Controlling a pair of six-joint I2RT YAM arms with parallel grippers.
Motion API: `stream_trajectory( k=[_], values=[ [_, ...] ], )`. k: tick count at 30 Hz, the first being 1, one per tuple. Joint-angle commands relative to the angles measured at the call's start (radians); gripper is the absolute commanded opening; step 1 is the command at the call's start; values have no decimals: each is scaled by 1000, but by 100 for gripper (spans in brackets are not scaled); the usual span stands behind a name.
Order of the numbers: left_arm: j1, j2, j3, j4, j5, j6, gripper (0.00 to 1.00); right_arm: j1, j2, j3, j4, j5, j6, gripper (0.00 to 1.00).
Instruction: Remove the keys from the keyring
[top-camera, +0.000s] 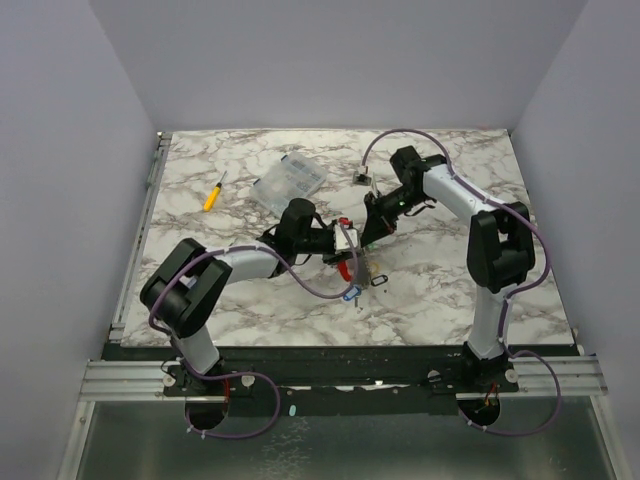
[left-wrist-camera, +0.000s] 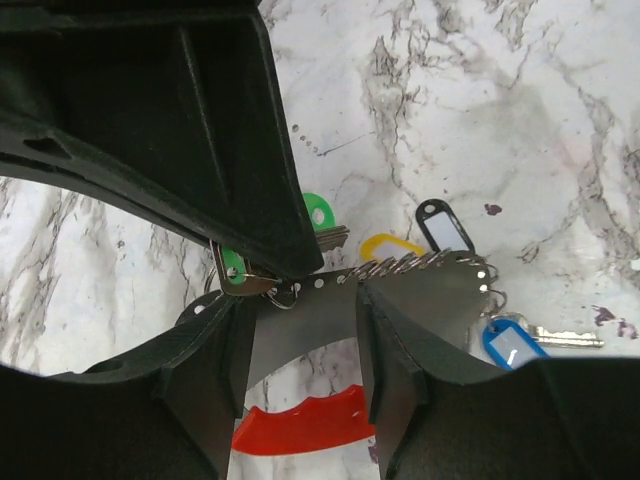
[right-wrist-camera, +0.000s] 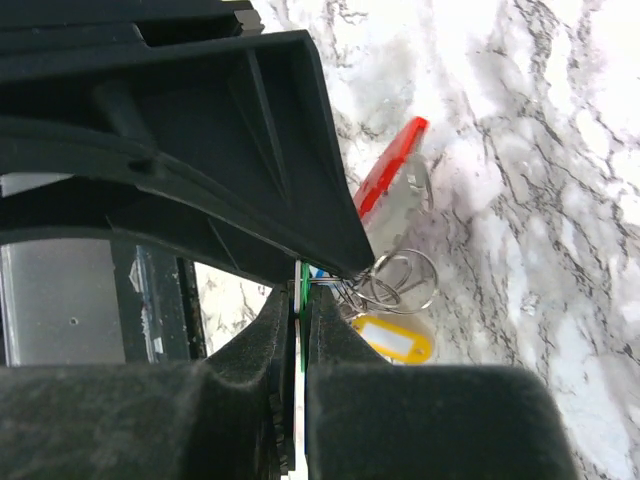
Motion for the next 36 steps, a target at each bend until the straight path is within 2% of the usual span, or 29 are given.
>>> stream_trajectory(
  k=[1,5,12,14,18,29,31,36],
  values=[
    [-2,83,104,-191,-53,135,51,5,17,-6,32,3,11,1],
    [11,128,127,-139,-65,101,50,5,20,-37,32,5,-10,1],
    [9,145,134,-139,4,72,29,5,20,-46,38,3,-12,1],
    [6,134,128,-137,14,59,29,5,26,-44,35,3,-15,1],
    [5,105,107,-107,17,29,35,4,31,-35,25,-8,-14,1],
    [5,79,106,-19,69,-70,34,2,39,-3,2,-16,-6,1],
    [4,83,107,-12,77,-74,30,2,36,0,0,-18,-3,1],
    [3,97,94,-7,60,-59,13,-1,34,11,-10,-27,-1,1]
  ],
)
